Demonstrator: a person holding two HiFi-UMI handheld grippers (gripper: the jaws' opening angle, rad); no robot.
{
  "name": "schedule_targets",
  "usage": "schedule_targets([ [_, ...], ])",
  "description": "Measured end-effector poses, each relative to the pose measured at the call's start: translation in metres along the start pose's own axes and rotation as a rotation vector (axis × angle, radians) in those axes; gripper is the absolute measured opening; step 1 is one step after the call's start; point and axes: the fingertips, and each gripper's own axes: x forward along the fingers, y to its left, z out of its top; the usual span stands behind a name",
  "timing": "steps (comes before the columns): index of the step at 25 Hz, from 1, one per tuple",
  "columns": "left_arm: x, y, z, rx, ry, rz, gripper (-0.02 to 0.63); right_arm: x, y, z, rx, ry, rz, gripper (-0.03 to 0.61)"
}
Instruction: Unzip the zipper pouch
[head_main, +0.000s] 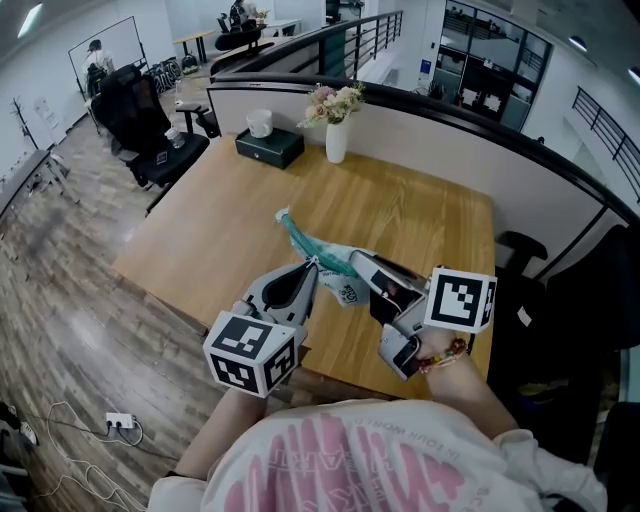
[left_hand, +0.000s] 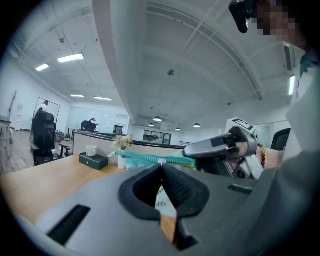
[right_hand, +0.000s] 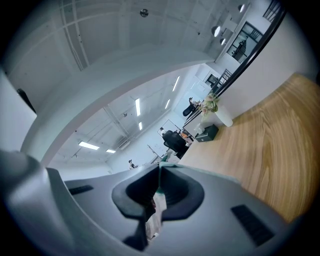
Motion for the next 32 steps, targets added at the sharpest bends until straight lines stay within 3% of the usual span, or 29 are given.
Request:
schedule_targets([
  [32, -0.040, 0.069, 0.006, -0.049, -0.041, 0.192, 0.005, 0.000, 0.002, -0.006, 0.013, 0.006, 0.002, 0.005],
])
